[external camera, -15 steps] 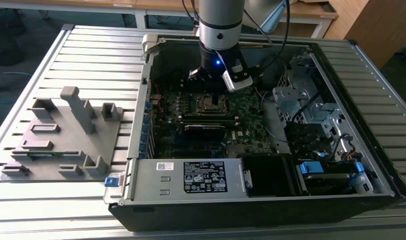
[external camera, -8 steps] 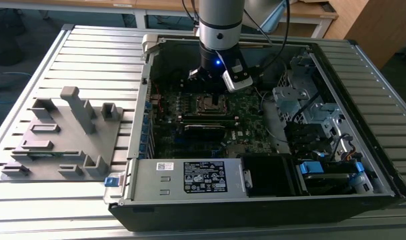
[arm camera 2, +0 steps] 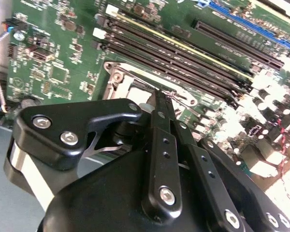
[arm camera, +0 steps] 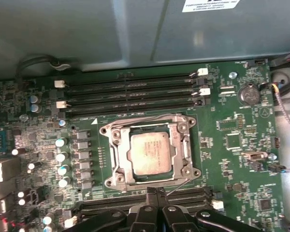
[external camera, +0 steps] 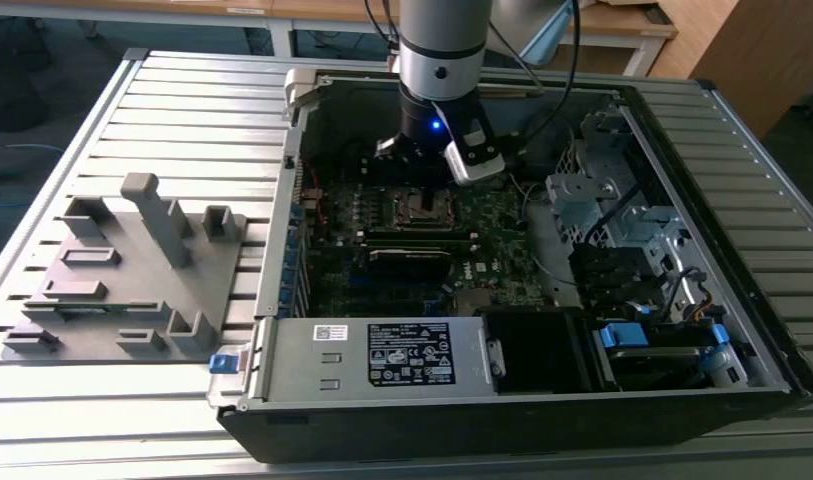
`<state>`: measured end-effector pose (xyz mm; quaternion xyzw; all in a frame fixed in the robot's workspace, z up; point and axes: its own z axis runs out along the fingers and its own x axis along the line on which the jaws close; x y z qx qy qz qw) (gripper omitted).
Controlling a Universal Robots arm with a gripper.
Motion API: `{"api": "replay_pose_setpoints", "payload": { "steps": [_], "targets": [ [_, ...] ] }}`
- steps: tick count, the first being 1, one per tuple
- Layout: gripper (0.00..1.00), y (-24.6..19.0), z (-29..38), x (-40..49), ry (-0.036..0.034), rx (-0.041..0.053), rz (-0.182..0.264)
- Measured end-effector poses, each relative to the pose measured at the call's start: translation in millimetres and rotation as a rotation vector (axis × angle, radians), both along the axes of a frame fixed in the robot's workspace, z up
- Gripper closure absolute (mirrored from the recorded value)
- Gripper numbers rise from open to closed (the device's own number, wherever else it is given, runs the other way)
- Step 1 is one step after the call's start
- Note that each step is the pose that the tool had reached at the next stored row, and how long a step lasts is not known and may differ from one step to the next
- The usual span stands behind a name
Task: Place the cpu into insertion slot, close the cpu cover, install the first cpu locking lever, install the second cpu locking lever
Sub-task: 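Install the second cpu locking lever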
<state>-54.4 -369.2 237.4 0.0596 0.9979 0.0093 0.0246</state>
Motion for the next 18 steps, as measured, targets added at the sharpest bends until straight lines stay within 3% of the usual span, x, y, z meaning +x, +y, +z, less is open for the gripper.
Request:
{"api": "replay_pose_setpoints", "payload": {
  "steps": [1,6,18],
  "targets": [
    [0.9,0.0,0.1,0.0,0.0039,-0.0004,0.0],
    [0.9,0.0,0.1,0.0,0.007,-0.0004,0.0],
    [0.9,0.0,-2.2,-0.7,0.0072,-0.0004,0.006]
  ]
}}
